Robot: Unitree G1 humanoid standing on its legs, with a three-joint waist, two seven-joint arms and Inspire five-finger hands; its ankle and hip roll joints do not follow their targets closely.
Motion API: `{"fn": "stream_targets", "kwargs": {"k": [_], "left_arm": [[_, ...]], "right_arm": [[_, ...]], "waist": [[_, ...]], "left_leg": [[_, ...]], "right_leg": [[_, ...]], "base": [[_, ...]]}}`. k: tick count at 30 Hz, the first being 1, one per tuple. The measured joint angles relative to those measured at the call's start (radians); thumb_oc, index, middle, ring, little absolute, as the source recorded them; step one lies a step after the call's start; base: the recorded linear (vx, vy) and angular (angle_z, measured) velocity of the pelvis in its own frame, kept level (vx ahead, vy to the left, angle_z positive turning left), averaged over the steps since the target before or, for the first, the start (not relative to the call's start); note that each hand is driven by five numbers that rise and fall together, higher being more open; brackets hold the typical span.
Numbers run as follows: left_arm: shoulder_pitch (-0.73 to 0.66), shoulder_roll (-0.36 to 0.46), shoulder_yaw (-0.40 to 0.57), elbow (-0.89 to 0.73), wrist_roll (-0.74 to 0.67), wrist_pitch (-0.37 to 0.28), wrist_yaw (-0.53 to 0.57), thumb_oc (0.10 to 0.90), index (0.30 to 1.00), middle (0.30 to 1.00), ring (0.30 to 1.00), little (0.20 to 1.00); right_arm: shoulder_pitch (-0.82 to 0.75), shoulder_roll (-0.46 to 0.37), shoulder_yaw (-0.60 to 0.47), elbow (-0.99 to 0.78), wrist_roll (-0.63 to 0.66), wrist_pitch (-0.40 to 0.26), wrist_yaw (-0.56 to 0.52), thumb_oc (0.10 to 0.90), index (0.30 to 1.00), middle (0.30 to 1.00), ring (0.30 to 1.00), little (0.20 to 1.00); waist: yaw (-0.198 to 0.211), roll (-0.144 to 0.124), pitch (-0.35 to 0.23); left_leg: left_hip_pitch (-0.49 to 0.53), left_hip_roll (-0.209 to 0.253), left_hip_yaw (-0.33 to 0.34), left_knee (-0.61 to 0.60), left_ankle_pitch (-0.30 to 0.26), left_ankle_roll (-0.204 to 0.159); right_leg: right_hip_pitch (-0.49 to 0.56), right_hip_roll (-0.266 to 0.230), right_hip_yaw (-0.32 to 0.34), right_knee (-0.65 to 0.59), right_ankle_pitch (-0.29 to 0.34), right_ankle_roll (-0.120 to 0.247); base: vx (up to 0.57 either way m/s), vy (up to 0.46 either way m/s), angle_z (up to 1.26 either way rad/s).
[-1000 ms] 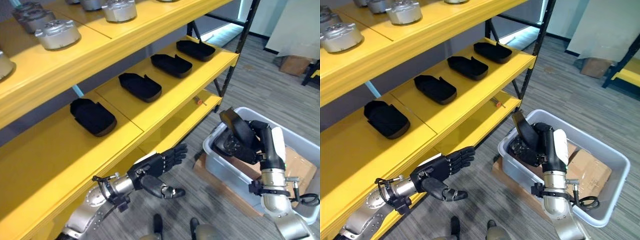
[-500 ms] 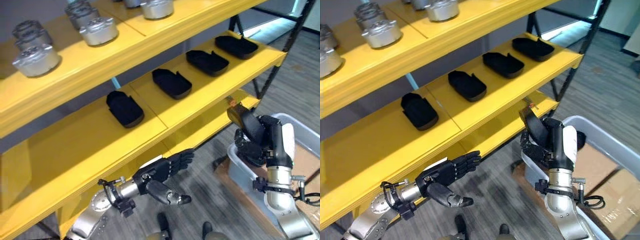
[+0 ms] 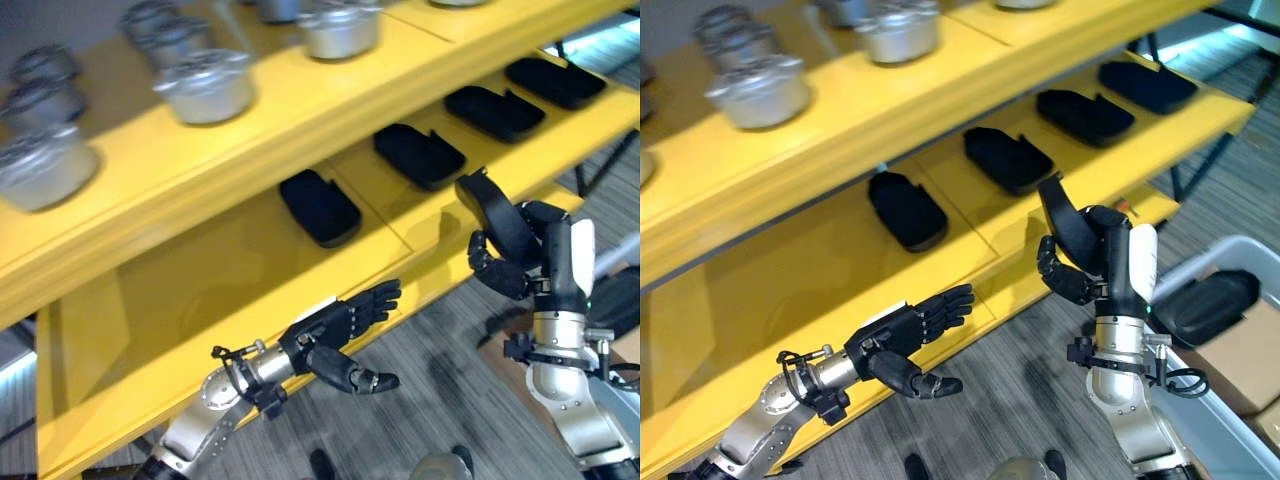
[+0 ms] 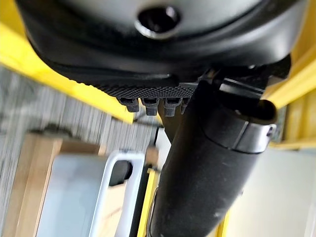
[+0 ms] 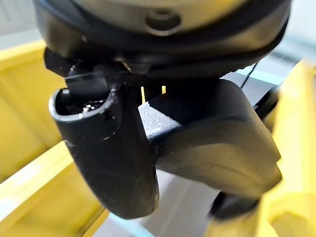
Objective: Move parts from the plastic box to the shelf.
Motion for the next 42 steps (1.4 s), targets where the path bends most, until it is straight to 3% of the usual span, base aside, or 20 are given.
{"fn": "stream_targets", "kwargs": {"k": [1, 3, 4, 7, 13, 14, 15, 17, 18, 21, 23, 27, 33, 34, 35, 36, 37, 40, 41, 42], "left_arm": [[-0.001, 0.002, 0.003, 0.001, 0.0, 0.0, -0.001, 0.9, 1.0, 1.0, 1.0, 1.0], [0.045, 0.03, 0.027, -0.011, -0.002, -0.001, -0.007, 0.9, 1.0, 1.0, 1.0, 1.0], [0.06, 0.036, 0.04, -0.006, -0.001, 0.001, -0.021, 0.9, 1.0, 1.0, 1.0, 1.0], [0.083, 0.04, 0.049, -0.004, -0.001, 0.015, -0.04, 0.9, 1.0, 1.0, 1.0, 1.0], [0.119, 0.058, 0.065, -0.008, 0.0, 0.015, -0.067, 0.9, 1.0, 1.0, 1.0, 1.0], [0.111, 0.05, 0.065, -0.004, 0.0, 0.016, -0.067, 0.9, 1.0, 1.0, 1.0, 1.0], [0.102, 0.054, 0.065, -0.005, 0.0, 0.016, -0.069, 0.9, 1.0, 1.0, 1.0, 1.0], [0.071, 0.057, 0.063, 0.001, 0.0, 0.019, -0.069, 0.9, 1.0, 1.0, 1.0, 1.0], [0.056, 0.051, 0.071, 0.0, -0.002, 0.019, -0.068, 0.9, 1.0, 1.0, 1.0, 1.0], [0.041, 0.055, 0.024, -0.015, -0.005, 0.022, -0.068, 0.9, 1.0, 1.0, 1.0, 1.0], [0.047, 0.052, 0.017, -0.015, -0.013, 0.023, -0.07, 0.9, 1.0, 1.0, 1.0, 1.0], [0.063, 0.052, 0.018, -0.031, -0.039, 0.034, -0.068, 0.9, 1.0, 1.0, 1.0, 1.0], [0.063, 0.052, 0.016, -0.051, -0.04, 0.041, -0.067, 0.9, 1.0, 1.0, 1.0, 1.0], [0.058, 0.05, 0.012, -0.05, -0.04, 0.043, -0.068, 0.9, 1.0, 1.0, 1.0, 1.0], [0.041, 0.05, 0.002, -0.05, -0.04, 0.045, -0.07, 0.9, 1.0, 1.0, 1.0, 1.0], [0.023, 0.05, -0.01, -0.049, -0.04, 0.05, -0.075, 0.9, 1.0, 1.0, 1.0, 1.0], [0.009, 0.052, -0.021, -0.05, -0.041, 0.05, -0.079, 0.9, 1.0, 1.0, 1.0, 1.0], [-0.003, 0.053, -0.057, -0.054, -0.04, 0.05, -0.086, 0.9, 1.0, 1.0, 1.0, 1.0], [-0.002, 0.051, -0.068, -0.054, -0.04, 0.05, -0.085, 0.9, 1.0, 1.0, 1.0, 1.0], [-0.001, 0.051, -0.069, -0.054, -0.041, 0.049, -0.085, 0.9, 1.0, 1.0, 1.0, 1.0]], "right_arm": [[0.005, 0.004, -0.007, -0.008, -0.01, 0.0, 0.0, 0.4, 0.3, 0.3, 0.3, 0.3], [-0.003, 0.027, -0.006, -0.026, -0.033, 0.002, 0.003, 0.4, 0.3, 0.3, 0.3, 0.3], [0.0, 0.029, -0.005, -0.047, -0.04, 0.004, 0.004, 0.4, 0.3, 0.3, 0.3, 0.3], [0.001, 0.031, 0.0, -0.073, -0.071, 0.012, 0.003, 0.4, 0.3, 0.3, 0.3, 0.3], [0.005, 0.071, 0.021, -0.074, -0.111, 0.044, -0.007, 0.4, 0.3, 0.3, 0.3, 0.3], [0.013, 0.067, 0.02, -0.074, -0.118, 0.055, -0.021, 0.4, 0.3, 0.3, 0.3, 0.3], [0.026, 0.069, 0.02, -0.073, -0.128, 0.057, -0.036, 0.4, 0.3, 0.3, 0.3, 0.3], [0.06, 0.056, 0.02, -0.073, -0.162, 0.054, -0.062, 0.4, 0.3, 0.3, 0.3, 0.3], [0.067, 0.03, 0.019, -0.072, -0.19, 0.052, -0.078, 0.4, 0.3, 0.3, 0.3, 0.3], [0.064, -0.036, 0.006, -0.058, -0.265, 0.055, -0.152, 0.4, 0.3, 0.3, 0.3, 0.3], [0.061, -0.042, 0.004, -0.057, -0.273, 0.057, -0.164, 0.4, 0.3, 0.3, 0.3, 0.3], [0.06, -0.064, -0.016, -0.059, -0.363, 0.055, -0.18, 0.4, 0.3, 0.3, 0.3, 0.3], [0.059, -0.133, -0.021, -0.062, -0.434, 0.02, -0.195, 0.4, 0.3, 0.3, 0.3, 0.3], [0.061, -0.147, -0.02, -0.066, -0.453, 0.017, -0.195, 0.4, 0.3, 0.3, 0.3, 0.3], [0.062, -0.164, -0.02, -0.071, -0.465, 0.017, -0.195, 0.4, 0.3, 0.3, 0.3, 0.3], [0.062, -0.171, -0.02, -0.073, -0.476, 0.017, -0.194, 0.4, 0.3, 0.3, 0.3, 0.3], [0.059, -0.171, -0.02, -0.074, -0.49, 0.014, -0.191, 0.4, 0.3, 0.3, 0.3, 0.3], [0.038, -0.204, -0.02, -0.074, -0.54, -0.013, -0.167, 0.4, 0.3, 0.3, 0.3, 0.3], [0.036, -0.224, -0.02, -0.075, -0.547, -0.026, -0.162, 0.4, 0.3, 0.3, 0.3, 0.3], [0.031, -0.235, -0.02, -0.075, -0.548, -0.039, -0.158, 0.4, 0.3, 0.3, 0.3, 0.3]], "waist": [[-0.019, -0.01, -0.001], [0.057, -0.013, -0.002], [0.072, -0.016, 0.0], [0.079, -0.02, -0.001], [0.078, -0.076, -0.002], [0.065, -0.077, -0.004], [0.048, -0.076, -0.003], [0.021, -0.072, -0.003], [0.028, -0.085, -0.017], [0.013, -0.005, -0.035], [0.009, 0.009, -0.04], [-0.003, 0.019, -0.042], [-0.015, 0.048, -0.044], [-0.017, 0.055, -0.044], [-0.035, 0.057, -0.043], [-0.043, 0.045, -0.042], [-0.054, 0.026, -0.038], [-0.054, 0.029, -0.038], [-0.055, 0.034, -0.034], [-0.05, 0.039, -0.032]], "left_leg": [[0.001, -0.018, -0.015, -0.004, -0.027, -0.016], [0.002, -0.034, -0.006, -0.004, -0.041, -0.016], [-0.004, -0.041, -0.013, -0.001, -0.043, -0.012], [-0.006, -0.057, -0.033, 0.0, -0.034, -0.006], [0.017, -0.058, 0.01, -0.004, -0.051, 0.021], [0.022, -0.049, -0.011, 0.0, -0.047, 0.029], [0.015, -0.036, -0.035, 0.0, -0.045, 0.031], [-0.002, -0.01, -0.089, 0.0, -0.037, 0.033], [-0.016, -0.025, -0.096, 0.0, -0.023, 0.026], [-0.05, -0.022, -0.135, 0.0, -0.007, 0.015], [-0.045, -0.02, -0.136, 0.0, -0.006, 0.013], [-0.033, -0.018, -0.13, 0.0, -0.008, 0.005], [-0.04, -0.016, -0.122, -0.004, -0.011, -0.006], [-0.05, -0.016, -0.117, -0.004, -0.015, -0.034], [-0.062, -0.006, -0.081, -0.004, -0.036, -0.047], [-0.064, 0.011, 0.031, 0.0, -0.082, -0.031], [-0.066, 0.018, 0.098, 0.034, -0.085, -0.012], [-0.027, 0.063, 0.111, 0.055, -0.064, -0.011], [-0.002, 0.093, 0.094, 0.052, -0.016, -0.018], [0.013, 0.099, 0.057, 0.037, -0.019, -0.065]], "right_leg": [[0.028, -0.016, 0.003, 0.009, 0.052, 0.04], [0.024, -0.031, -0.02, 0.009, 0.069, 0.044], [0.028, -0.04, -0.03, 0.01, 0.07, 0.044], [0.035, -0.054, -0.071, 0.025, 0.08, 0.032], [-0.01, -0.059, -0.166, 0.135, 0.112, 0.025], [-0.04, -0.056, -0.157, 0.189, 0.079, 0.04], [-0.059, -0.009, -0.089, 0.218, 0.01, 0.035], [-0.086, 0.14, 0.082, 0.283, -0.098, -0.019], [-0.074, 0.2, 0.082, 0.207, -0.086, -0.105], [-0.038, 0.218, 0.065, 0.108, -0.032, -0.096], [-0.023, 0.224, 0.064, 0.084, -0.025, -0.1], [0.023, 0.23, 0.07, 0.009, 0.007, -0.1], [0.023, 0.231, 0.068, 0.009, 0.007, -0.101], [0.022, 0.227, 0.043, 0.011, 0.016, -0.109], [0.022, 0.212, 0.015, 0.01, 0.016, -0.11], [0.018, 0.191, -0.015, 0.011, 0.016, -0.111], [0.015, 0.165, -0.03, 0.012, 0.016, -0.111], [0.011, 0.132, -0.031, 0.025, 0.006, -0.094], [0.011, 0.132, -0.031, 0.035, 0.001, -0.086], [0.009, 0.123, -0.017, 0.042, 0.001, -0.082]], "base": [[-0.01, 0.266, 1.1], [0.0, 0.316, 0.35], [-0.01, 0.262, 0.13], [0.0, 0.205, 0.29], [-0.05, 0.092, -0.17], [-0.02, -0.003, 0.24], [-0.03, -0.007, 0.43], [-0.05, -0.033, 0.68], [-0.07, -0.102, 0.73], [-0.02, -0.089, 0.39], [0.01, -0.089, 0.09], [-0.01, -0.079, -0.06], [-0.09, -0.024, 0.0], [-0.13, 0.053, 0.33], [-0.07, 0.083, 0.59], [-0.03, 0.105, 0.78], [-0.01, 0.106, 0.69], [0.01, 0.154, 0.27], [0.0, 0.171, -0.05], [0.01, 0.165, -0.16]]}}
